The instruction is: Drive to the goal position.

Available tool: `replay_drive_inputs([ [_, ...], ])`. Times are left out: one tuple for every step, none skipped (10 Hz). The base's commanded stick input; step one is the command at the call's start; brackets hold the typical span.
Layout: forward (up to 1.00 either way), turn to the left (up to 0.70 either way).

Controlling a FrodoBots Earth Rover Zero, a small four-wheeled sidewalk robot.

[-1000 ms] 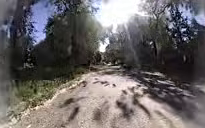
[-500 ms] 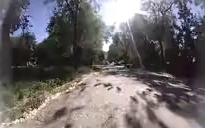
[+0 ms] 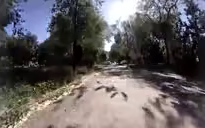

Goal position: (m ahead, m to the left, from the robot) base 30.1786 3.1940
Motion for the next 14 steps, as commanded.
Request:
replay_drive_inputs([
  [1.00, -0.34],
  [1.00, -0.34],
  [1.00, -0.34],
  [1.00, -0.34],
  [1.00, -0.34],
  [1.00, -0.34],
  [1.00, -0.34],
  [1.00, -0.34],
  [1.00, -0.34],
  [1.00, -0.34],
  [1.00, -0.34],
  [1.00, -0.34],
  [1.00, -0.34],
  [1.00, -0.34],
])
